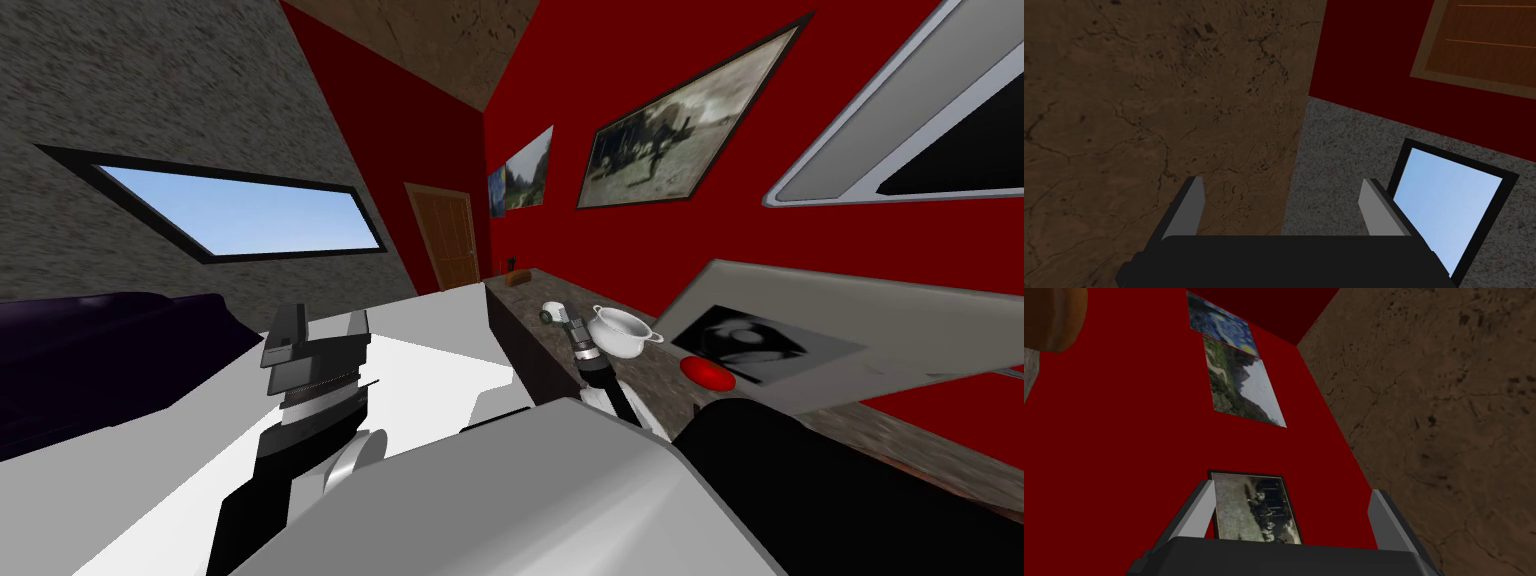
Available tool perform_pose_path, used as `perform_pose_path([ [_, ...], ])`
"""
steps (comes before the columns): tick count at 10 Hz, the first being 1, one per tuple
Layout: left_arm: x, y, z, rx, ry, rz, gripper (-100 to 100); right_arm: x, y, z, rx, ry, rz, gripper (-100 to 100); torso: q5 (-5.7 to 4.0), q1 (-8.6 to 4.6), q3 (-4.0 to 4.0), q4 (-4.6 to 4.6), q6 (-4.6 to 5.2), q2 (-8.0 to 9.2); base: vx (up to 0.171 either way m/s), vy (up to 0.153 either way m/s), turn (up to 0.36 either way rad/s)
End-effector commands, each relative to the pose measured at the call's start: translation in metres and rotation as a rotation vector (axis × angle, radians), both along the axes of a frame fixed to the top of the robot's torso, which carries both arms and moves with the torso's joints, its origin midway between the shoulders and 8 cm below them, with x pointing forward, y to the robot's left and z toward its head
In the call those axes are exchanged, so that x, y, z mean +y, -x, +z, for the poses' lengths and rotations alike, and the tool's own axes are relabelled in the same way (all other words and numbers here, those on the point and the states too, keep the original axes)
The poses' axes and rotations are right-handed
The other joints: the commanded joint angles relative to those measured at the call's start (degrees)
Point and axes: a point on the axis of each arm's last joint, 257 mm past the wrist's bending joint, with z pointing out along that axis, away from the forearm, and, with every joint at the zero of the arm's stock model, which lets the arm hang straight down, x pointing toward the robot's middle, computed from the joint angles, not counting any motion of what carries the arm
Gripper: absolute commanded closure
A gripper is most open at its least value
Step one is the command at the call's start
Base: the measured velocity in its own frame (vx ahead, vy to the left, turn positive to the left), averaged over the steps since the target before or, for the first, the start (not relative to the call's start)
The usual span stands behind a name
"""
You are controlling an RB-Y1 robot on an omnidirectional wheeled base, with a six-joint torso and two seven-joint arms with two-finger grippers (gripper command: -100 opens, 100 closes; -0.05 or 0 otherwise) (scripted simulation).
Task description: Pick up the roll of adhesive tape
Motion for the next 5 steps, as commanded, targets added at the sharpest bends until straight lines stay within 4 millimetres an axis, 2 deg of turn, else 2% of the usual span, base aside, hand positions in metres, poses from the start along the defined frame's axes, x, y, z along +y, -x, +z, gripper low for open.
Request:
perform_pose_path([
  [1, 0.0, 0.0, 0.0, 0.0, 0.0, 0.0, 0, -0.007, -0.001, -0.022, 0.089, 0.085, -0.018, -100, 0.0, 0.0, 0.0, 0.0, 0.0, 0.0, 0.005, 0.063, -0.037],
  [2, 0.0, 0.0, 0.0, 0.0, 0.0, 0.0, 0, -0.015, 0.0, -0.037, 0.145, 0.138, -0.031, -100, 0.0, 0.01, -0.01, 0.0, -0.01, -0.02, 0.012, 0.07, -0.023],
  [3, 0.0, 0.0, 0.0, 0.0, 0.0, 0.0, 0, -0.014, 0.0, -0.037, 0.147, 0.148, -0.03, -100, 0.01, 0.05, -0.02, -0.01, 0.0, -0.03, 0.007, 0.051, -0.013],
  [5, 0.0, 0.0, 0.0, 0.0, 0.0, 0.0, 0, -0.033, 0.005, -0.068, 0.263, 0.259, -0.056, -100, -0.01, -0.05, 0.0, 0.0, 0.0, -0.01, 0.006, 0.049, -0.019],
])
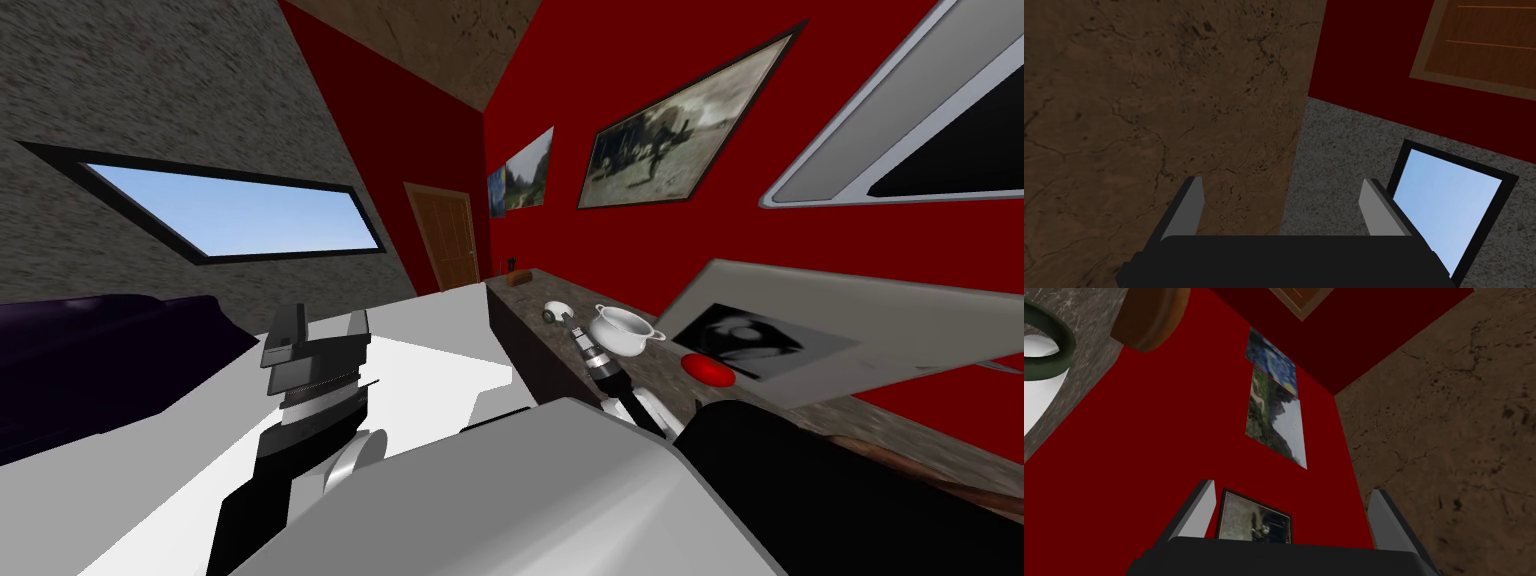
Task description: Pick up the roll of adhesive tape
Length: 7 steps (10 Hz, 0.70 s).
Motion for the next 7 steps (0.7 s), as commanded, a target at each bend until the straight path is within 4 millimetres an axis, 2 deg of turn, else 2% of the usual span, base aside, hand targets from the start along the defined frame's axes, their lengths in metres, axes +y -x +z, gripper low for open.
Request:
perform_pose_path([
  [1, 0.0, 0.0, 0.0, 0.0, 0.0, 0.0, 0, -0.019, 0.004, -0.027, 0.096, 0.081, -0.028, -100, 0.0, 0.0, 0.0, 0.0, 0.0, 0.0, 0.014, 0.069, -0.015],
  [2, 0.0, 0.0, 0.0, 0.0, 0.0, 0.0, 0, -0.017, 0.004, -0.027, 0.101, 0.104, -0.017, -100, 0.01, 0.04, -0.01, -0.01, 0.0, -0.02, 0.015, 0.052, -0.008],
  [3, 0.0, 0.0, 0.0, 0.0, 0.0, 0.0, 0, -0.03, 0.009, -0.043, 0.161, 0.166, -0.028, -100, 0.01, 0.01, -0.02, -0.01, -0.01, -0.03, 0.028, 0.046, 0.001],
  [4, 0.0, 0.0, 0.0, 0.0, 0.0, 0.0, 0, -0.03, 0.008, -0.043, 0.161, 0.168, -0.027, -100, 0.0, -0.01, -0.04, -0.01, 0.0, -0.06, 0.023, 0.035, -0.005],
  [6, 0.0, 0.0, 0.0, 0.0, 0.0, 0.0, 0, -0.059, 0.021, -0.072, 0.278, 0.276, -0.056, -100, -0.01, -0.05, -0.04, -0.02, -0.01, -0.07, 0.024, 0.05, 0.009],
  [7, 0.0, 0.0, 0.0, 0.0, 0.0, 0.0, 0, -0.057, 0.021, -0.072, 0.282, 0.297, -0.042, -100, 0.01, 0.01, -0.04, -0.02, 0.0, -0.06, 0.024, 0.05, -0.004],
])
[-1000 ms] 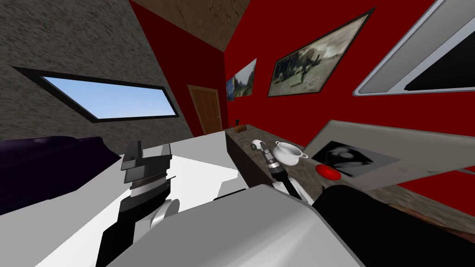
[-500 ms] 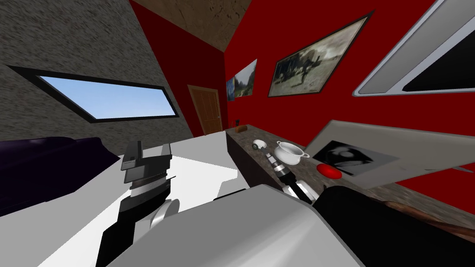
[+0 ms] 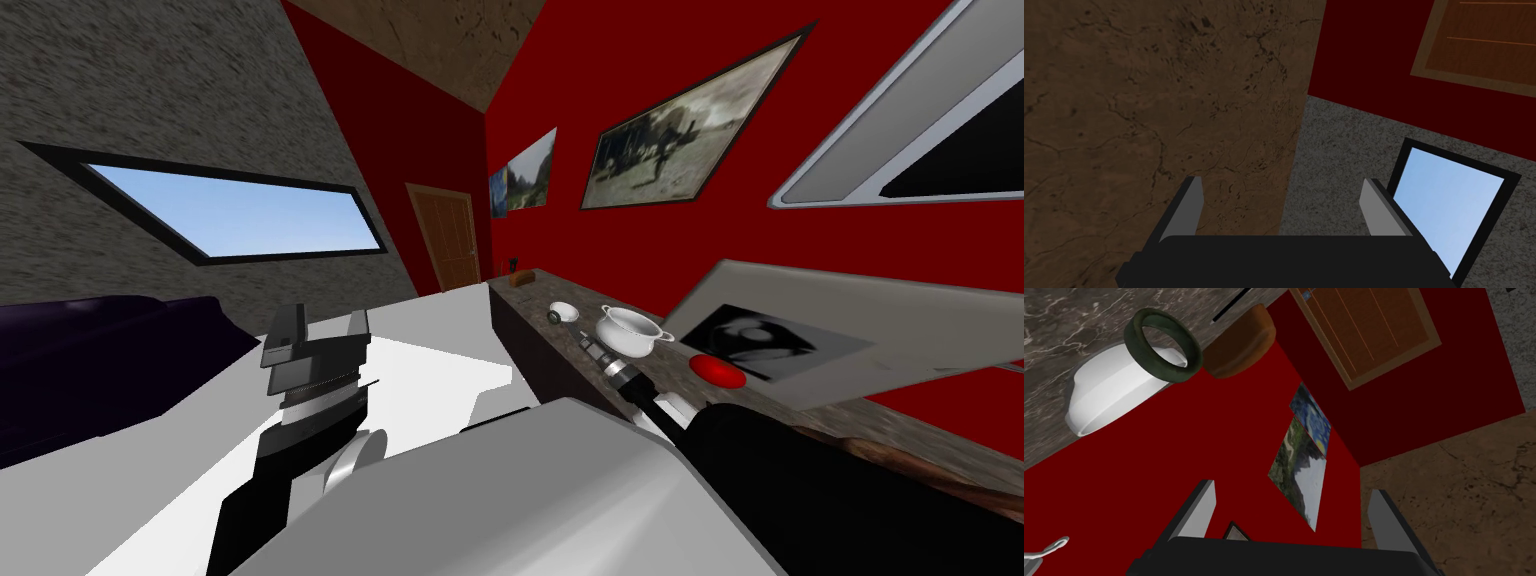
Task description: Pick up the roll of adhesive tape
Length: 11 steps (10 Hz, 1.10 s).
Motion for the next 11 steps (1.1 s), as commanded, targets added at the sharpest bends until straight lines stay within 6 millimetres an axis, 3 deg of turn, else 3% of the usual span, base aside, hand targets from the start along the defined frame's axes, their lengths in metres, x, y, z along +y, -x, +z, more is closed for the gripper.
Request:
perform_pose_path([
  [1, 0.0, 0.0, 0.0, 0.0, 0.0, 0.0, 0, -0.017, 0.008, -0.018, 0.071, 0.077, -0.006, -100, 0.0, 0.0, 0.0, 0.0, 0.0, 0.0, 0.038, 0.048, 0.02],
  [4, 0.0, 0.0, 0.0, 0.0, 0.0, 0.0, 0, -0.032, 0.015, -0.03, 0.131, 0.145, -0.005, -100, -0.02, -0.07, -0.03, -0.01, 0.0, -0.05, 0.033, 0.033, 0.012],
  [5, 0.0, 0.0, 0.0, 0.0, 0.0, 0.0, 0, -0.05, 0.024, -0.041, 0.185, 0.198, -0.016, -100, -0.02, -0.07, -0.02, -0.01, 0.0, -0.03, 0.038, 0.042, 0.027],
  [6, 0.0, 0.0, 0.0, 0.0, 0.0, 0.0, 0, -0.049, 0.023, -0.04, 0.188, 0.206, -0.006, -100, -0.01, -0.04, -0.03, -0.01, 0.0, -0.05, 0.032, 0.034, 0.014],
  [7, 0.0, 0.0, 0.0, 0.0, 0.0, 0.0, 0, -0.066, 0.031, -0.05, 0.241, 0.259, -0.014, -100, -0.01, -0.06, -0.03, -0.01, 0.0, -0.04, 0.037, 0.036, 0.041],
  [8, 0.0, 0.0, 0.0, 0.0, 0.0, 0.0, 0, -0.065, 0.03, -0.049, 0.243, 0.267, -0.005, -100, -0.01, -0.05, -0.03, -0.01, 0.0, -0.05, 0.034, 0.035, 0.013],
  [9, 0.0, 0.0, 0.0, 0.0, 0.0, 0.0, 0, -0.083, 0.039, -0.057, 0.293, 0.312, -0.016, -100, -0.01, -0.05, -0.03, -0.01, 0.0, -0.04, 0.048, 0.041, 0.032],
  [10, 0.0, 0.0, 0.0, 0.0, 0.0, 0.0, 0, -0.082, 0.038, -0.057, 0.296, 0.325, -0.002, -100, -0.01, -0.04, -0.05, -0.02, -0.01, -0.09, 0.041, 0.035, 0.024],
  [11, 0.0, 0.0, 0.0, 0.0, 0.0, 0.0, 0, -0.099, 0.047, -0.064, 0.343, 0.367, -0.012, -100, -0.01, -0.05, -0.05, -0.02, 0.0, -0.07, 0.043, 0.043, 0.065],
])
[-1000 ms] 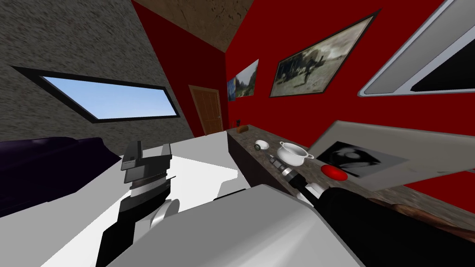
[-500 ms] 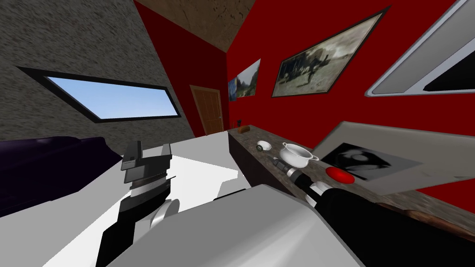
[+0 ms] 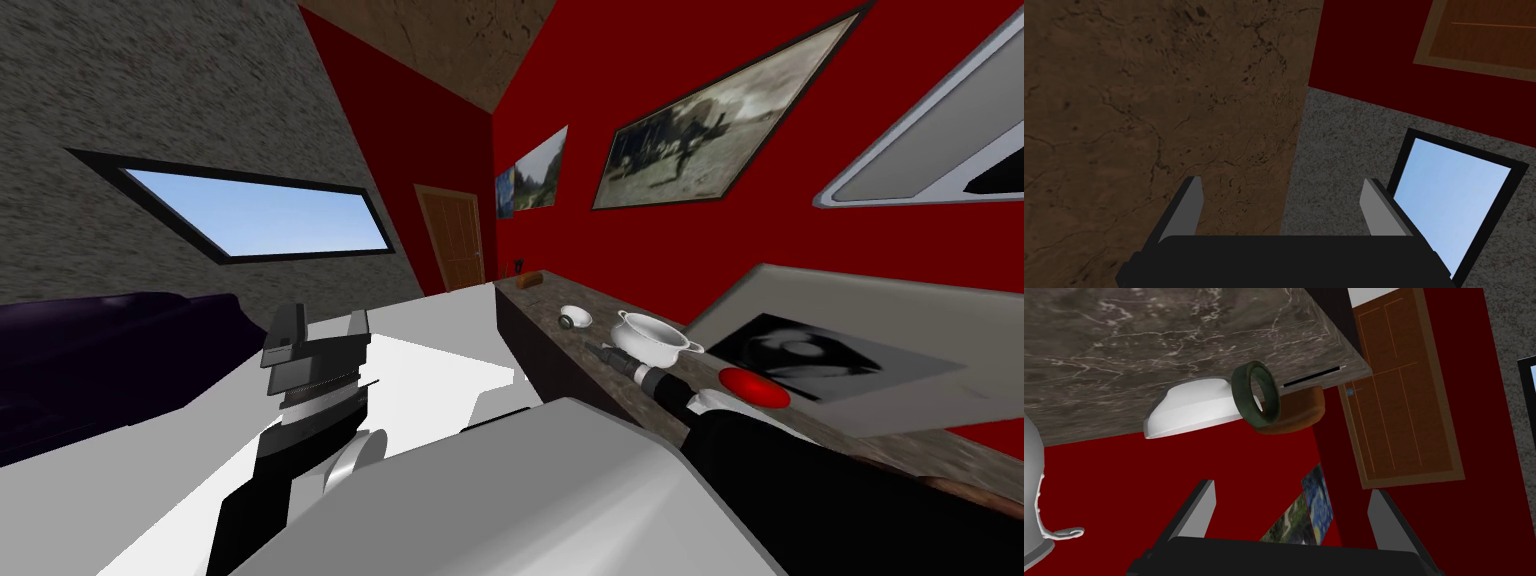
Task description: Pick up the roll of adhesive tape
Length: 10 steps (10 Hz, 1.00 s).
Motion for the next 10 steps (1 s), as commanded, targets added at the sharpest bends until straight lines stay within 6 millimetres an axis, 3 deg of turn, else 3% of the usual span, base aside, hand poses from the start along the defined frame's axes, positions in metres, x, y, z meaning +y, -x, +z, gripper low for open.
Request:
perform_pose_path([
  [1, 0.0, 0.0, 0.0, 0.0, 0.0, 0.0, 0, -0.007, 0.002, -0.004, 0.029, 0.032, 0.012, -100, 0.0, 0.0, 0.0, 0.0, 0.0, 0.0, 0.038, 0.032, 0.015],
  [2, 0.0, 0.0, 0.0, 0.0, 0.0, 0.0, 0, -0.024, 0.009, -0.009, 0.076, 0.076, 0.008, -100, -0.01, -0.02, 0.0, 0.0, 0.01, 0.01, 0.055, 0.038, 0.041],
  [3, 0.0, 0.0, 0.0, 0.0, 0.0, 0.0, 0, -0.023, 0.008, -0.009, 0.08, 0.084, 0.02, -100, 0.0, -0.01, -0.02, -0.01, 0.01, -0.03, 0.048, 0.025, 0.029],
  [4, 0.0, 0.0, 0.0, 0.0, 0.0, 0.0, 0, -0.039, 0.016, -0.014, 0.124, 0.123, 0.014, -100, -0.02, -0.05, -0.02, -0.01, 0.0, -0.02, 0.057, 0.032, 0.069],
  [5, 0.0, 0.0, 0.0, 0.0, 0.0, 0.0, 0, -0.038, 0.013, -0.013, 0.128, 0.133, 0.029, -100, -0.02, -0.04, -0.03, -0.01, 0.0, -0.05, 0.049, 0.023, 0.022],
  [6, 0.0, 0.0, 0.0, 0.0, 0.0, 0.0, 0, -0.054, 0.021, -0.017, 0.17, 0.168, 0.025, -100, -0.03, -0.06, -0.03, -0.01, 0.0, -0.04, 0.059, 0.032, 0.061],
  [7, 0.0, 0.0, 0.0, 0.0, 0.0, 0.0, 0, -0.052, 0.018, -0.016, 0.175, 0.178, 0.041, -100, -0.01, -0.04, -0.04, -0.01, 0.0, -0.06, 0.048, 0.022, 0.028],
  [10, 0.0, 0.0, 0.0, 0.0, 0.0, 0.0, 0, -0.08, 0.027, -0.02, 0.259, 0.25, 0.053, -100, -0.03, -0.06, -0.03, -0.01, 0.01, -0.05, 0.055, 0.024, 0.053],
])
